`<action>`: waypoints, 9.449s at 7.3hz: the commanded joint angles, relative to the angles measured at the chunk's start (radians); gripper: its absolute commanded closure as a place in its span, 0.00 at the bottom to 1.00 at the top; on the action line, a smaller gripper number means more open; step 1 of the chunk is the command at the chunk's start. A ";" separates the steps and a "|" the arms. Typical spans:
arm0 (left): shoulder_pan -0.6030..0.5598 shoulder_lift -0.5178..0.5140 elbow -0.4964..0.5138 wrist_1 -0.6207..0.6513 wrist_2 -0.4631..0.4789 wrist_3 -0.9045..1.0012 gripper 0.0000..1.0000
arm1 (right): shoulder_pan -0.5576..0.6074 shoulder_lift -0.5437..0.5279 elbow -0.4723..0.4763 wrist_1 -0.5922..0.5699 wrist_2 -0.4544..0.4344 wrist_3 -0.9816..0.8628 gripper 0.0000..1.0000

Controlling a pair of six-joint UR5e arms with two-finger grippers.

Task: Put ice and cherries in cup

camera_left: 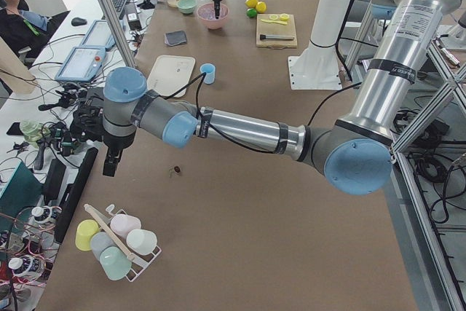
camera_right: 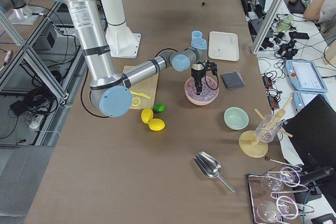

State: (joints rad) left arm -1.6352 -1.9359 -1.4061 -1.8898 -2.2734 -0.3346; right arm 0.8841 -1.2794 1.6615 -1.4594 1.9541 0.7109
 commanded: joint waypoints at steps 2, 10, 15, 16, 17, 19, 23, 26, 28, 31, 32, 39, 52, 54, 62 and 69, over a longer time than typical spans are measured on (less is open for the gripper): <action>0.000 0.000 -0.001 0.000 0.000 0.000 0.02 | -0.004 0.006 -0.063 0.105 -0.001 -0.005 0.90; 0.000 0.000 0.010 0.003 0.000 -0.004 0.02 | 0.140 0.142 0.084 -0.137 0.051 -0.160 1.00; 0.008 0.002 0.001 0.006 -0.011 -0.011 0.02 | 0.048 0.550 -0.116 -0.123 -0.027 -0.122 1.00; 0.008 0.017 -0.005 0.000 -0.012 -0.009 0.02 | 0.002 0.601 -0.176 -0.037 -0.049 -0.087 1.00; 0.008 0.017 -0.001 0.000 -0.011 -0.011 0.02 | -0.049 0.645 -0.228 -0.007 -0.061 -0.074 1.00; 0.008 0.021 -0.004 0.000 -0.011 -0.011 0.02 | -0.159 0.712 -0.267 0.020 -0.144 -0.067 1.00; 0.008 0.023 0.010 0.000 -0.011 -0.009 0.02 | -0.283 0.712 -0.374 0.169 -0.188 -0.062 1.00; 0.008 0.023 0.009 0.000 -0.011 -0.009 0.02 | -0.335 0.704 -0.384 0.168 -0.210 -0.064 1.00; 0.012 0.018 0.019 0.000 -0.006 -0.008 0.02 | -0.332 0.693 -0.373 0.168 -0.205 -0.071 1.00; 0.011 0.009 0.026 0.000 -0.012 -0.129 0.02 | -0.259 0.690 -0.356 0.162 -0.122 -0.074 0.00; 0.012 -0.009 0.021 -0.002 -0.012 -0.238 0.02 | -0.220 0.689 -0.347 0.157 -0.068 -0.074 0.00; 0.179 -0.099 0.076 0.011 0.002 0.049 0.02 | 0.233 0.452 -0.093 -0.083 0.215 -0.343 0.00; 0.454 -0.067 0.254 -0.104 0.000 0.037 0.08 | 0.446 0.132 0.185 -0.248 0.310 -0.386 0.00; 0.474 -0.069 0.268 -0.100 0.002 0.040 0.11 | 0.446 0.127 0.182 -0.237 0.278 -0.387 0.00; 0.522 -0.052 0.291 -0.103 0.054 0.046 0.27 | 0.446 0.055 0.185 -0.157 0.273 -0.386 0.00; 0.503 -0.057 0.294 -0.103 0.064 0.052 1.00 | 0.446 0.058 0.193 -0.157 0.275 -0.386 0.00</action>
State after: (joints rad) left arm -1.1159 -1.9895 -1.1014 -1.9925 -2.2120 -0.2836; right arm 1.3301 -1.2203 1.8529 -1.6168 2.2277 0.3250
